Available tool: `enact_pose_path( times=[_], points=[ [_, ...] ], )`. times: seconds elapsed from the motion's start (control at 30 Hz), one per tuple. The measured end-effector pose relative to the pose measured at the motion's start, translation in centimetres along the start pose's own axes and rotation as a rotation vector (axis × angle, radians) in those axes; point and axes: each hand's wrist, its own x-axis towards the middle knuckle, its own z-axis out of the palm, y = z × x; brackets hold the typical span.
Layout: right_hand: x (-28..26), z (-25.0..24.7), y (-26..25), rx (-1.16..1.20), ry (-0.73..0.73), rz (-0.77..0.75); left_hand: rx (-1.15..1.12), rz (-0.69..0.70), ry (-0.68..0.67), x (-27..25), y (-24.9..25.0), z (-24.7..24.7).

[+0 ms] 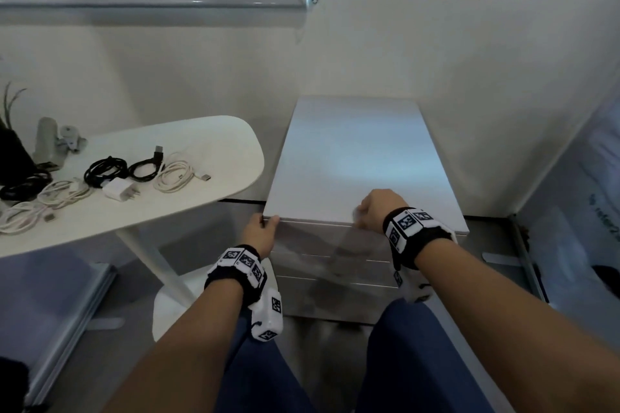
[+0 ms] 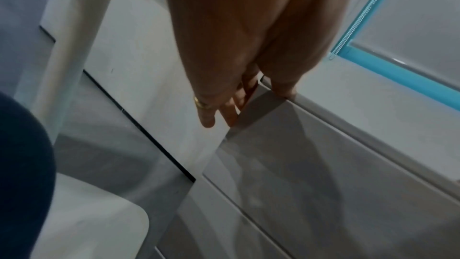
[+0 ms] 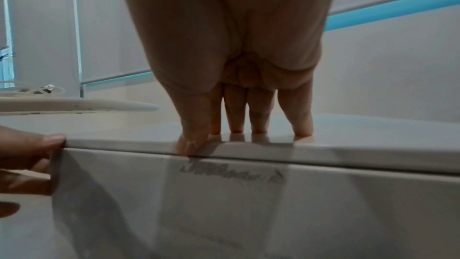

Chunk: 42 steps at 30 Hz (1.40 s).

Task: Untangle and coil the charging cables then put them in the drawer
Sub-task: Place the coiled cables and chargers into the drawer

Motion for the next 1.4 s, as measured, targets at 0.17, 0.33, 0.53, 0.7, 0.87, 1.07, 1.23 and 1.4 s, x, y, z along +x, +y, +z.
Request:
enact_pose_path(
  times=[0.17,0.33,0.53,0.7,0.87,1.07,1.23,1.4],
  points=[
    [0.4,-0.1,-0.4,-0.019,0.023,0.001,0.042,0.021,-0.049,0.1,-0.4,-0.2],
    [0.6,-0.1,-0.7,-0.040,0.029,0.038,0.090,0.024,-0.068,0.1,-0.1,-0.3],
    [0.6,-0.3,-1.1,-0.049,0.003,0.027,0.106,0.045,-0.057,0.2,0.0,-0.5],
    [0.6,-0.5,-1.1,-0.049,-0.014,0.031,0.103,0.030,-0.024,-0.3,0.1,-0.3],
    [0.5,-0.4,-1.0,-0.047,-0.012,0.034,0.159,-0.039,-0.052,-1.5,-0.6,0.0],
    [0.3,-0.4,-1.3,-0.040,-0.006,0.015,0.163,-0.050,-0.234,-2.3,-1.7,-1.2],
    [0.4,-0.2,-1.4,-0.065,0.003,0.012,0.239,-0.097,-0.390,-3.0,-2.3,-3.4],
    [0.3,-0.1,-1.5,-0.081,0.001,0.020,0.417,-0.118,-0.549,-3.2,-0.6,-4.9]
  ],
)
